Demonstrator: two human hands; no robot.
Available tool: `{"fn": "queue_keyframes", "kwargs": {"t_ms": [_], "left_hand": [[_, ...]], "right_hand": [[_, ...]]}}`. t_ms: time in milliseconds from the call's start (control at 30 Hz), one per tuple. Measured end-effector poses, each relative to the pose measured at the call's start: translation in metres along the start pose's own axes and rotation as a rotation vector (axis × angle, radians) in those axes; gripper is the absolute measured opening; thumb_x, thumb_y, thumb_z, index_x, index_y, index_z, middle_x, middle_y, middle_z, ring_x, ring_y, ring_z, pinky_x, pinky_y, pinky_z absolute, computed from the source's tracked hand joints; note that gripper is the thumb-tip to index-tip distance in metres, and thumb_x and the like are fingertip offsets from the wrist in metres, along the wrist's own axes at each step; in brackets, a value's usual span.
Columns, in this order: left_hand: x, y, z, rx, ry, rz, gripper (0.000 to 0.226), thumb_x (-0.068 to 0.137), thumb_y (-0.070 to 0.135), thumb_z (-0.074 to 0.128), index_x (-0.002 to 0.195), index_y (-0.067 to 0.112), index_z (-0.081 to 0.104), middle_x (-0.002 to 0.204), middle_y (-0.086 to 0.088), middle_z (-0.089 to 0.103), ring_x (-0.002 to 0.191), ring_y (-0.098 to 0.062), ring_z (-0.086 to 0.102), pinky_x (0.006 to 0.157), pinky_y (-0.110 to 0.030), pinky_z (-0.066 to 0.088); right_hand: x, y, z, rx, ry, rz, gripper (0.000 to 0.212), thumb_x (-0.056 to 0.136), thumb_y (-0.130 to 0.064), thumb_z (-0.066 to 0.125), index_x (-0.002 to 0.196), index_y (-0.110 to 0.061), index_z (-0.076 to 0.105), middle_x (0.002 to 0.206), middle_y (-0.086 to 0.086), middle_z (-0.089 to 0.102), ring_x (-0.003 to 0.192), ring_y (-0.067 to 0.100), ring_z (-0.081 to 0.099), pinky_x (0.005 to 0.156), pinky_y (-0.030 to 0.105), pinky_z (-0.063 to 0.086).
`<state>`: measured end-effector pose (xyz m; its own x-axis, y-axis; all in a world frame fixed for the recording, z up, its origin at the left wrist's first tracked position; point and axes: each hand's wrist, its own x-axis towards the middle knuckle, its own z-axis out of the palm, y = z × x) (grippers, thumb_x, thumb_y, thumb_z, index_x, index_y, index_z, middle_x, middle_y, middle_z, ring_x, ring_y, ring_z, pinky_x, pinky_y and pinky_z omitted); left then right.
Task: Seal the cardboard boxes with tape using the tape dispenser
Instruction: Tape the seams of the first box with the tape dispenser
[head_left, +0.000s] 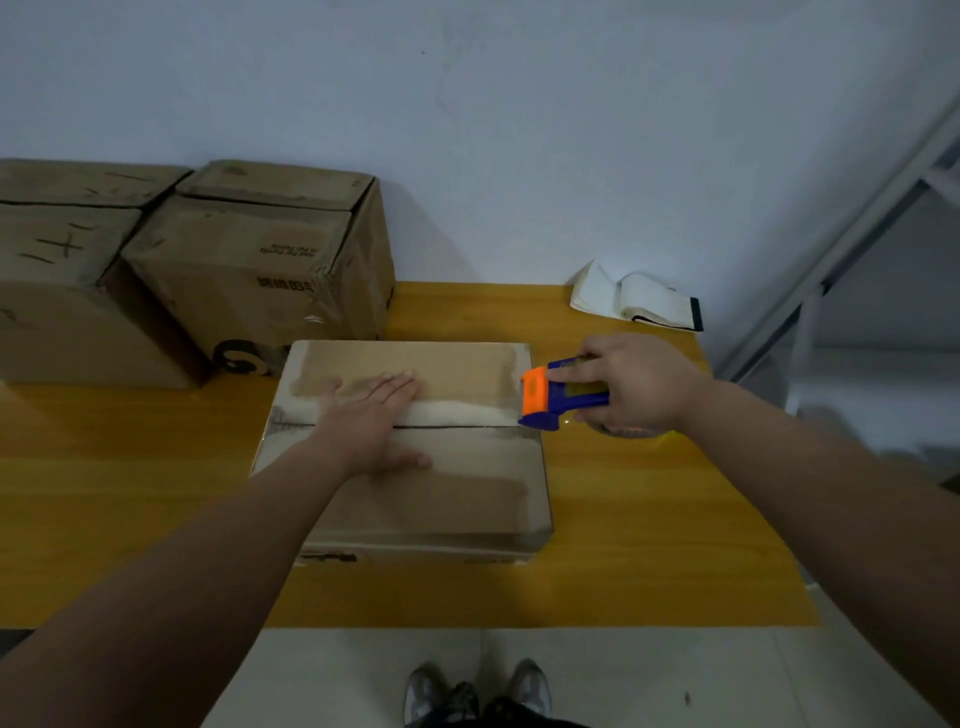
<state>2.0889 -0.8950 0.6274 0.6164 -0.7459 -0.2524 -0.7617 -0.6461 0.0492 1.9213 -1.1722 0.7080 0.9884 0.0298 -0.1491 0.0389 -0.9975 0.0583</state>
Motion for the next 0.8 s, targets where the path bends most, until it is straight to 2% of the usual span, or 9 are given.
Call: {"fn": "queue_keyframes", "kwargs": {"t_ms": [267,467,667,800], "left_hand": [[-0.002,0.001,-0.005,-0.070,-0.040,0.001,0.105,0.069,0.078,0.052,0.149,0.032,0.003,0.157,0.014,-0.003,0.142,-0.006,-0.002,0.109,-0.054,-0.005],[-0.003,0.006,-0.011,-0.102,-0.061,-0.015,0.102,0.071,0.073,0.055,0.149,0.032,0.004,0.158,0.013,-0.002,0.143,-0.007,-0.002,0.110,-0.055,-0.005],[-0.004,0.020,-0.010,-0.070,-0.057,-0.031,0.104,0.070,0.082,0.041,0.150,0.029,0.001,0.158,0.009,-0.006,0.143,-0.008,-0.005,0.109,-0.057,-0.009],[0.002,0.069,0.001,0.016,0.020,0.067,0.111,0.064,0.091,0.028,0.150,0.027,0.000,0.158,0.006,-0.006,0.144,-0.011,-0.006,0.107,-0.059,-0.012]], "right_hand": [[-0.011,0.009,0.011,0.155,0.063,0.035,0.061,0.080,-0.049,0.067,0.136,-0.039,0.046,0.123,-0.003,0.053,0.104,0.017,0.051,0.078,0.034,0.048],[-0.013,0.004,0.029,0.150,0.027,0.036,0.060,0.082,-0.050,0.064,0.138,-0.041,0.043,0.125,-0.005,0.051,0.107,0.016,0.048,0.076,0.026,0.038],[-0.016,0.005,0.034,0.193,0.026,0.042,0.060,0.083,-0.049,0.064,0.138,-0.041,0.042,0.127,-0.004,0.050,0.110,0.018,0.048,0.085,0.035,0.044],[-0.013,0.007,0.032,0.144,0.010,0.016,0.060,0.084,-0.050,0.061,0.139,-0.041,0.040,0.128,-0.004,0.049,0.110,0.018,0.047,0.085,0.032,0.041]]}}
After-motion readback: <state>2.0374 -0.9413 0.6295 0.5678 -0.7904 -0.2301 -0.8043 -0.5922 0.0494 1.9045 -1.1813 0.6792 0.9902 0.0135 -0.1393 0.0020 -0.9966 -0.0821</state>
